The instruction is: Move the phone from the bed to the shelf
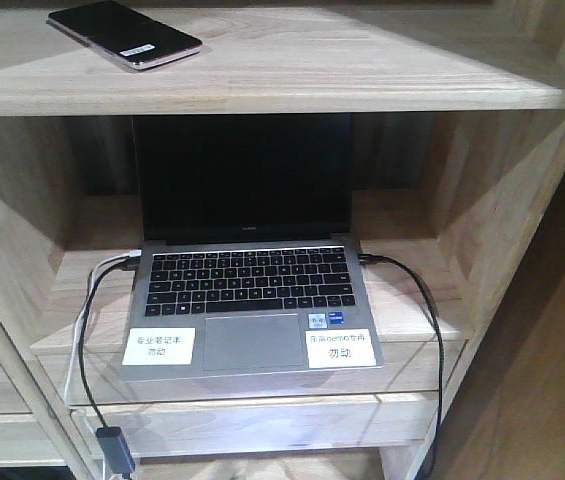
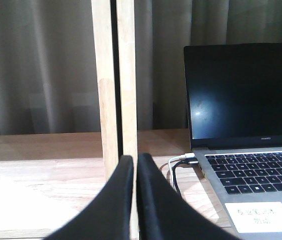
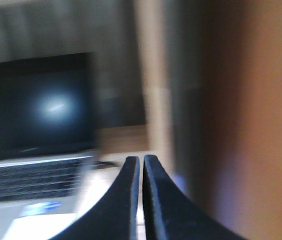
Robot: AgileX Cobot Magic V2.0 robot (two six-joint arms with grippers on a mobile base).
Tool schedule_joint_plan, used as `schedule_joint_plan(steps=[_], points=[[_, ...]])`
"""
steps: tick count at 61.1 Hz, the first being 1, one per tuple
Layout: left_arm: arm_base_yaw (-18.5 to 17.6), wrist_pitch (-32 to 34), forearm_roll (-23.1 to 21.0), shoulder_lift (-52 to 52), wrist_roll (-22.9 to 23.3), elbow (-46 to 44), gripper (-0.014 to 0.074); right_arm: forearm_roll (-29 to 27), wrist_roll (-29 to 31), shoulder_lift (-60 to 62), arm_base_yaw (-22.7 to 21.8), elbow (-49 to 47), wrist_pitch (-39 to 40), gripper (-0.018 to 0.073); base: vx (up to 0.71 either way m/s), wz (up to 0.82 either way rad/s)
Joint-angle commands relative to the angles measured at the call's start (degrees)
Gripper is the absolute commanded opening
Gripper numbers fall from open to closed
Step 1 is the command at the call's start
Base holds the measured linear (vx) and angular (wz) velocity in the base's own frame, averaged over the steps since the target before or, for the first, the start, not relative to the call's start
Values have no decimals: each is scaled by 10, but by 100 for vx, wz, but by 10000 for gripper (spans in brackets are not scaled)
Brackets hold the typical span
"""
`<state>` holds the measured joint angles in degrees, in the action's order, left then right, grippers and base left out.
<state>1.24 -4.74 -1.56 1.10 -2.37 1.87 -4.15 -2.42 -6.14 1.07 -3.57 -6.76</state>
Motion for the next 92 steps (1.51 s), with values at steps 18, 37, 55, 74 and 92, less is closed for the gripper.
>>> schedule_joint_plan(steps=[18, 37, 55, 74, 92], points=[[0, 41, -6, -1, 5, -14, 1, 7, 21, 75, -25, 57, 28, -5, 0, 0], [0, 41, -6, -1, 5, -14, 1, 7, 27, 75, -25, 57, 33, -5, 0, 0], [0, 41, -6, -1, 5, -14, 1, 7, 27, 75, -25, 57, 32, -5, 0, 0], [0, 41, -6, -1, 5, -14, 1, 7, 27, 75, -25, 57, 32, -5, 0, 0], [0, 41, -6, -1, 5, -14, 1, 7, 27, 75, -25, 57, 32, -5, 0, 0]])
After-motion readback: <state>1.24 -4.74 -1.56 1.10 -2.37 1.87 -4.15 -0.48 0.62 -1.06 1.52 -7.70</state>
